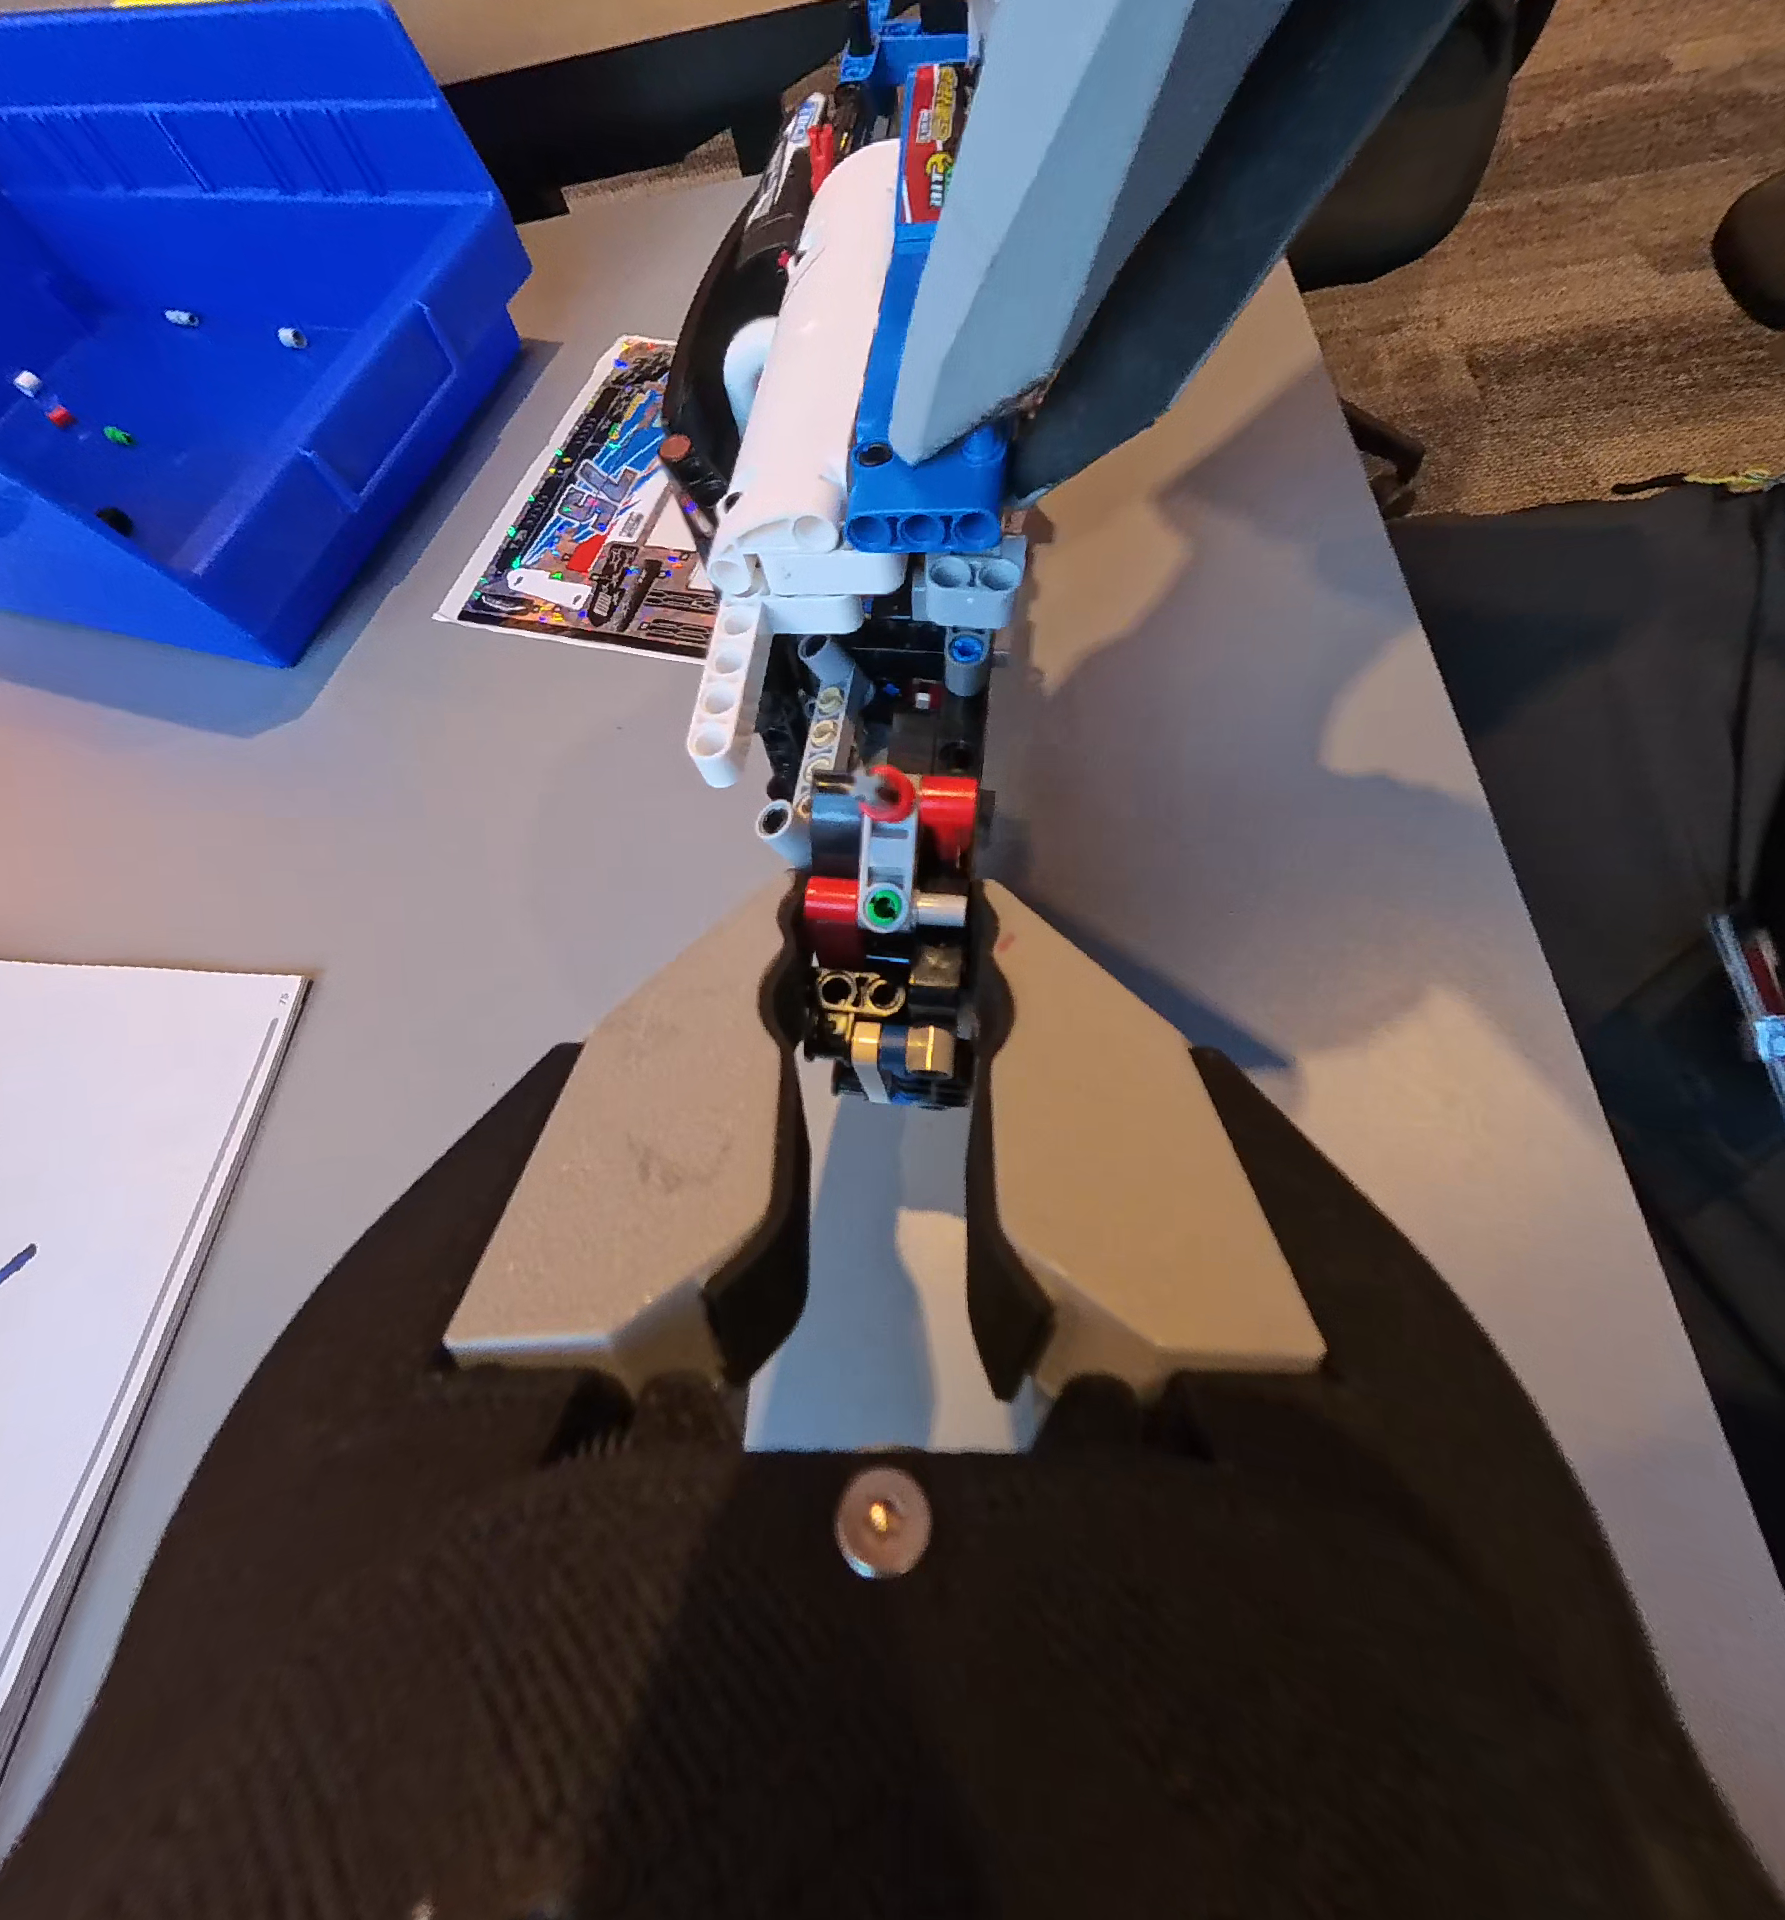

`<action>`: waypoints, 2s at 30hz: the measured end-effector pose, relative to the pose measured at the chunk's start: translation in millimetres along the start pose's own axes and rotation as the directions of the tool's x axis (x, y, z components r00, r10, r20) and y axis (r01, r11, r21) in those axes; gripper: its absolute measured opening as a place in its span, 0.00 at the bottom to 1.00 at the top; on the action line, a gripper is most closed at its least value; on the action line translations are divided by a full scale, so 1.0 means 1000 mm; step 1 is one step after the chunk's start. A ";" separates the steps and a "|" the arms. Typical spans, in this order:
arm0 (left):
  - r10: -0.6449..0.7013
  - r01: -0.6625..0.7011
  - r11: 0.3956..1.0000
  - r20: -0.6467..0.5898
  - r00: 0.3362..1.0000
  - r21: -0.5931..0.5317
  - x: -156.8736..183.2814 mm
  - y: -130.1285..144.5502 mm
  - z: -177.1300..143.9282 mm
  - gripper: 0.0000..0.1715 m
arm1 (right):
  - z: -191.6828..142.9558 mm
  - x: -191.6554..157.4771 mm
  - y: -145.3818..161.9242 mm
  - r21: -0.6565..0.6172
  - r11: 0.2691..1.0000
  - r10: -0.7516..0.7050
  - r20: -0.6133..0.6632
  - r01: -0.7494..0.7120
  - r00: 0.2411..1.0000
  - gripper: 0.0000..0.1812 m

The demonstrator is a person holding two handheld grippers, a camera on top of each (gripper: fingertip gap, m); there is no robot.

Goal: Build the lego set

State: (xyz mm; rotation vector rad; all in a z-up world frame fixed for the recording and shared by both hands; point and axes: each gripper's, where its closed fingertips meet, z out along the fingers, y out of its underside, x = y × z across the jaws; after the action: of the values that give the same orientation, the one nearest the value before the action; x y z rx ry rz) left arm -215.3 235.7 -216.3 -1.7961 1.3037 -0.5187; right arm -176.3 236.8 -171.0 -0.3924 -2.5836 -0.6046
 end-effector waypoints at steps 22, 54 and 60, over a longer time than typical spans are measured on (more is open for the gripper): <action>-0.312 0.324 0.941 -0.126 0.942 0.093 -0.024 0.010 -0.009 0.15 | -0.043 -0.016 0.070 0.477 0.496 0.868 -0.249 -0.725 0.429 0.12; -0.298 0.312 0.946 -0.135 0.945 0.094 -0.026 0.015 -0.006 0.16 | 0.001 -0.037 0.106 0.612 0.203 0.972 -0.222 -0.764 0.080 0.13; -0.309 0.324 0.941 -0.142 0.940 0.095 -0.027 0.016 -0.006 0.16 | -0.004 -0.054 0.114 0.673 0.076 0.987 -0.158 -0.736 -0.042 0.10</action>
State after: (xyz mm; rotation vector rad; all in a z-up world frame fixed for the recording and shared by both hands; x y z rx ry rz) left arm -239.1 256.0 -222.2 -1.9085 1.0433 -0.8804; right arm -86.7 324.7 -154.7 -1.3577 -1.1538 0.3329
